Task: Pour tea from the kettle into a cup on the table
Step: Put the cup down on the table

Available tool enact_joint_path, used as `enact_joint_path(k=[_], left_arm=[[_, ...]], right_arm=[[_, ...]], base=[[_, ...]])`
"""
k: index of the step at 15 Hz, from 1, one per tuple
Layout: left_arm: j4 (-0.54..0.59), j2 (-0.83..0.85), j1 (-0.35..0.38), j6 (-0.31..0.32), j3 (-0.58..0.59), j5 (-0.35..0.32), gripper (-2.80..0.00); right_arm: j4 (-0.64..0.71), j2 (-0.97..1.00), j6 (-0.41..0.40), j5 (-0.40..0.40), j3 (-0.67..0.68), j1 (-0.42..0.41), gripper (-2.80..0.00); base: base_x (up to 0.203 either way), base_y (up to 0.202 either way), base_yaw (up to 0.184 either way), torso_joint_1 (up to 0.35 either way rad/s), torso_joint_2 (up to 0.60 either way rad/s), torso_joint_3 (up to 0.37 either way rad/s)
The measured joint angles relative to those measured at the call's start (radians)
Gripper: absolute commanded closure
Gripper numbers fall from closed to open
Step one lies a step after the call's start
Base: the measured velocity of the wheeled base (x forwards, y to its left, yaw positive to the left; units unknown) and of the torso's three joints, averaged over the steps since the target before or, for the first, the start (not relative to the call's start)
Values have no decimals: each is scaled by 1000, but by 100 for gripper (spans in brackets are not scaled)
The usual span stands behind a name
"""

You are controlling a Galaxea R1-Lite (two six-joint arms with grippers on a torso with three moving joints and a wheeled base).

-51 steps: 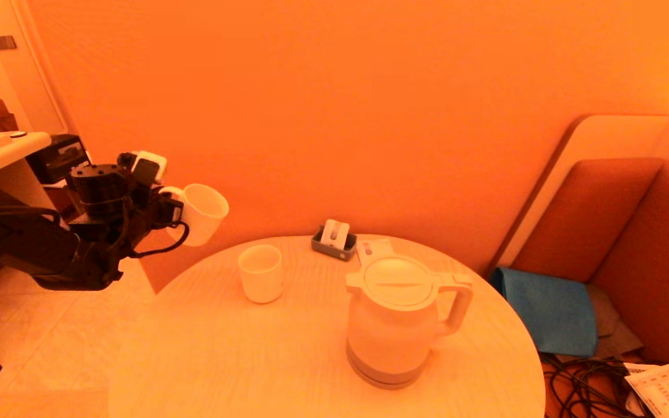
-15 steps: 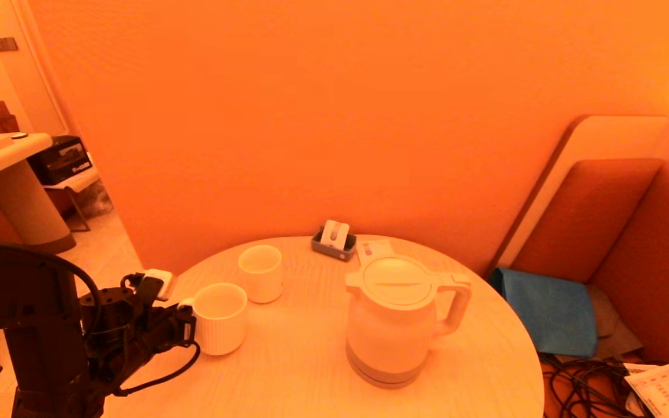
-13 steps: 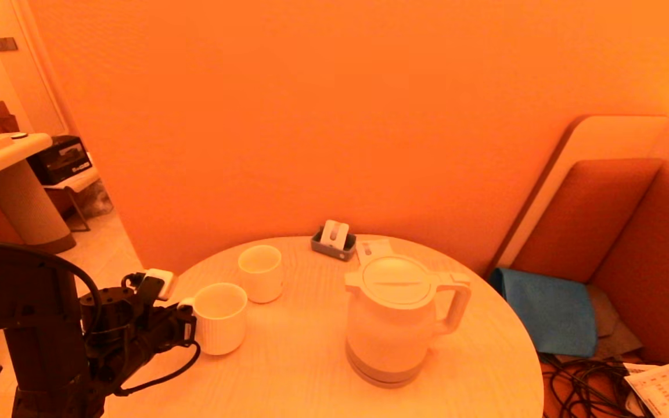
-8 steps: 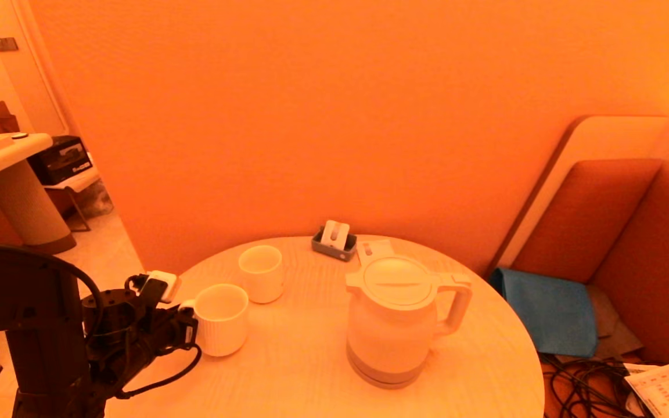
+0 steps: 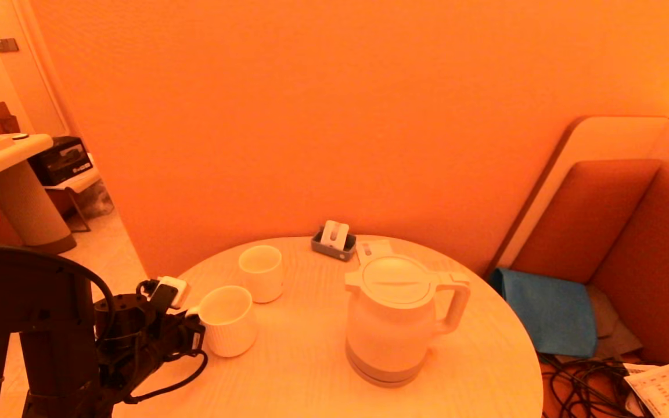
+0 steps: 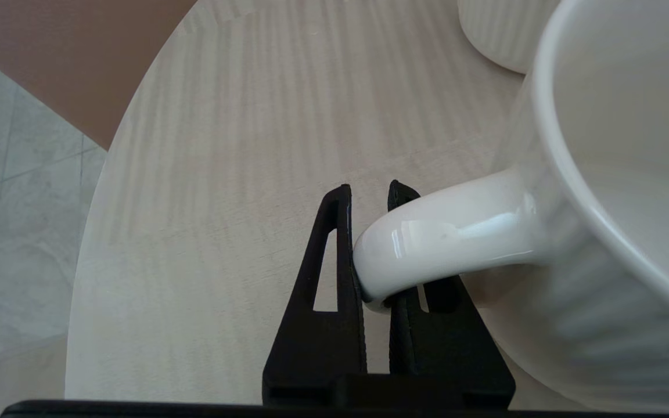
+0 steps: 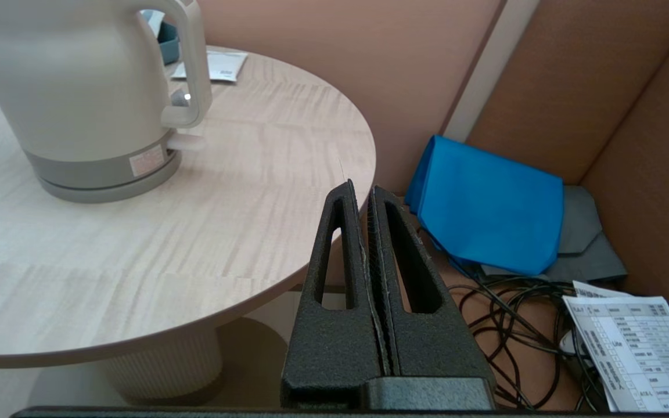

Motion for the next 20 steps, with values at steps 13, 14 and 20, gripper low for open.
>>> enact_joint_path(k=[13, 14, 20], left_arm=[[2, -12, 0, -7, 0, 15, 0], [1, -11, 0, -8, -3, 18, 0], [7, -8, -1, 2, -7, 54, -280]], right_arm=[[0, 0, 0, 0, 0, 0, 0], [0, 0, 0, 0, 0, 0, 0], [0, 0, 0, 0, 0, 0, 0]], base=[[0, 0, 0, 0, 0, 0], [0, 0, 0, 0, 0, 0], [0, 0, 0, 0, 0, 0]])
